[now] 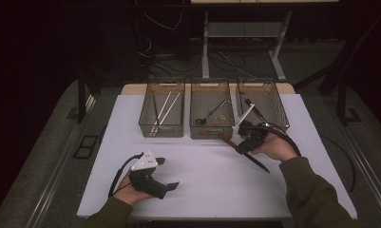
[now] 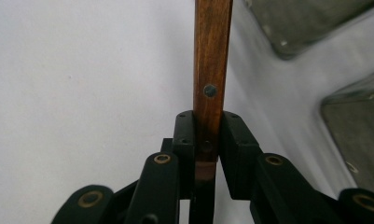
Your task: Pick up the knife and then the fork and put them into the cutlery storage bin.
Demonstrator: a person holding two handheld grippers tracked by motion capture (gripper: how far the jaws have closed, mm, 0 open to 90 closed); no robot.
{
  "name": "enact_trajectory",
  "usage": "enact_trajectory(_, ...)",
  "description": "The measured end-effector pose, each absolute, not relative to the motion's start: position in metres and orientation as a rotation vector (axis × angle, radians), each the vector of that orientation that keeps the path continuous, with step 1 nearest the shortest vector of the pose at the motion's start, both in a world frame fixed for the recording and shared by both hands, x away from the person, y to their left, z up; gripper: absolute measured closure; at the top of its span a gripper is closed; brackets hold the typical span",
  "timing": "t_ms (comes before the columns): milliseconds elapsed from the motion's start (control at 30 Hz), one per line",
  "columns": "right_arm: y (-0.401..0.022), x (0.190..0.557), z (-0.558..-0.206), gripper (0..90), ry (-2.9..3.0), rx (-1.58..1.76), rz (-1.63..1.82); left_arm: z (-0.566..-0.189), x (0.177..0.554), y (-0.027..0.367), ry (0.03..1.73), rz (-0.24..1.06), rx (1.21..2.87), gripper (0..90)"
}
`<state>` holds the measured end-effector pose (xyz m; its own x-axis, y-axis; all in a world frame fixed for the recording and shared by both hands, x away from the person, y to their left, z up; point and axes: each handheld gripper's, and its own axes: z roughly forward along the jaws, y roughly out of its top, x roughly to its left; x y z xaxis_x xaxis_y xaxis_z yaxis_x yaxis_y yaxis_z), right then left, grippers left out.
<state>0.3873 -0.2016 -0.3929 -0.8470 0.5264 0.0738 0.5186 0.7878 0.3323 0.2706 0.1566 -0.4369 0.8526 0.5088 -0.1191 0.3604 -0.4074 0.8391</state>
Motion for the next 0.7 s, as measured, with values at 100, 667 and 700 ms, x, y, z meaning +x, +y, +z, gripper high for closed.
enact_trajectory(100, -0.211, 0.382, -0.388, 77.4, 2.906, 0.885, 0.637, -0.437, 0.271, 0.157, 0.634, 0.19, 2.041, 0.0)
enact_trajectory(667, -0.257, 0.367, -0.372, 77.4, 2.658, 1.021, 1.137, -0.437, 0.272, 0.158, 0.633, 0.194, 2.036, 0.0)
enact_trajectory(700, -0.26, 0.367, -0.371, 77.4, 2.64, 1.026, 1.152, -0.437, 0.272, 0.158, 0.636, 0.194, 2.035, 0.0)
